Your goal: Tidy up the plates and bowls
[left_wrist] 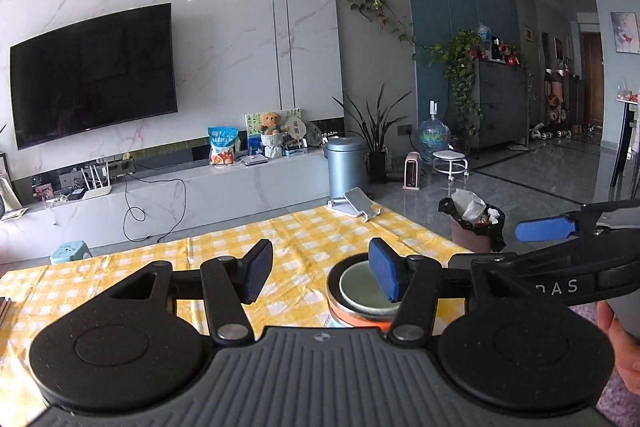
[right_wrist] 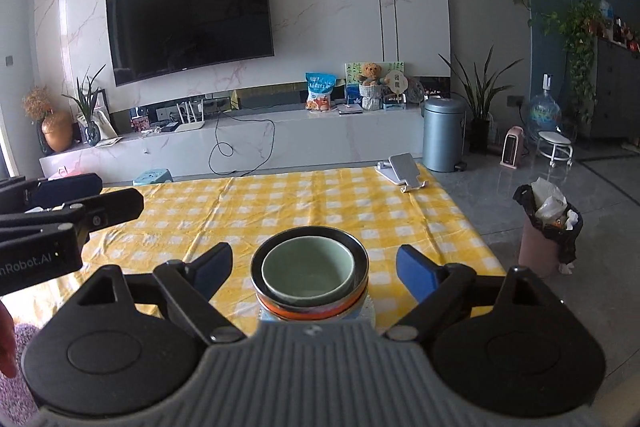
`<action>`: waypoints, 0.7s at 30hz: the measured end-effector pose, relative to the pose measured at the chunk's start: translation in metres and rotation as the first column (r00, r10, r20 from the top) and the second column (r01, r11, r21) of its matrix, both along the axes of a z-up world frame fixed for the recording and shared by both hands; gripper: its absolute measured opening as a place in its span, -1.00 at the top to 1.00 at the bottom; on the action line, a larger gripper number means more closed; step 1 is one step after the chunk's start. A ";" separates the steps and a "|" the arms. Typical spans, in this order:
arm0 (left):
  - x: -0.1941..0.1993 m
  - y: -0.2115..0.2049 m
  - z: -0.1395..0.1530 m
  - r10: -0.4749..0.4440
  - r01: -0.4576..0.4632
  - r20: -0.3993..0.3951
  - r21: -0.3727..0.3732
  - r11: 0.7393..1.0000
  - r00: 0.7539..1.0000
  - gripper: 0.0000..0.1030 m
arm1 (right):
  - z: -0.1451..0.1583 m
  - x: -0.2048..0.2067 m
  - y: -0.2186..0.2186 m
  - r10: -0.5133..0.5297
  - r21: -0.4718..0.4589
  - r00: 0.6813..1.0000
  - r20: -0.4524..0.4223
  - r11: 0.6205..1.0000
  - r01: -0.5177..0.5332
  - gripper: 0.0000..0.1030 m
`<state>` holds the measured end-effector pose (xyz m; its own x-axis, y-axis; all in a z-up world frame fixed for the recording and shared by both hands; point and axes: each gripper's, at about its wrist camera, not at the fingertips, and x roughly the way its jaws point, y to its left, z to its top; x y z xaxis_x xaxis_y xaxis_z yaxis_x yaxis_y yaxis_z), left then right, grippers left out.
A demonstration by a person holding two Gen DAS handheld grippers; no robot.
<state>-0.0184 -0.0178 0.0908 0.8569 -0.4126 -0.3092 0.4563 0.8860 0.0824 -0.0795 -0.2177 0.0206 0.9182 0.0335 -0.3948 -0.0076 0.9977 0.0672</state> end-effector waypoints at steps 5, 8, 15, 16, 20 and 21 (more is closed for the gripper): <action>-0.013 0.002 -0.026 0.025 -0.024 -0.025 0.063 0.998 0.999 -0.63 | -0.026 -0.015 0.012 0.006 -0.041 1.000 -0.030 0.999 -0.008 -0.72; -0.016 0.001 -0.040 0.053 -0.049 -0.051 0.088 0.995 0.997 -0.72 | -0.044 -0.019 0.022 0.002 -0.087 0.999 -0.055 0.996 -0.007 -0.73; -0.022 0.002 -0.067 0.095 -0.082 -0.075 0.157 0.984 0.993 -0.73 | -0.080 -0.027 0.040 0.008 -0.166 0.998 -0.067 0.986 -0.019 -0.73; -0.024 0.004 -0.072 0.098 -0.085 -0.077 0.163 0.983 0.992 -0.73 | -0.086 -0.028 0.042 0.004 -0.179 0.997 -0.072 0.984 -0.017 -0.74; -0.024 0.004 -0.086 0.132 -0.111 -0.093 0.205 0.973 0.987 -0.74 | -0.097 -0.023 0.040 -0.008 -0.169 0.994 -0.106 0.986 -0.010 -0.74; -0.022 0.004 -0.090 0.151 -0.125 -0.103 0.225 0.966 0.983 -0.75 | -0.099 -0.022 0.037 -0.013 -0.160 0.994 -0.111 0.987 -0.004 -0.75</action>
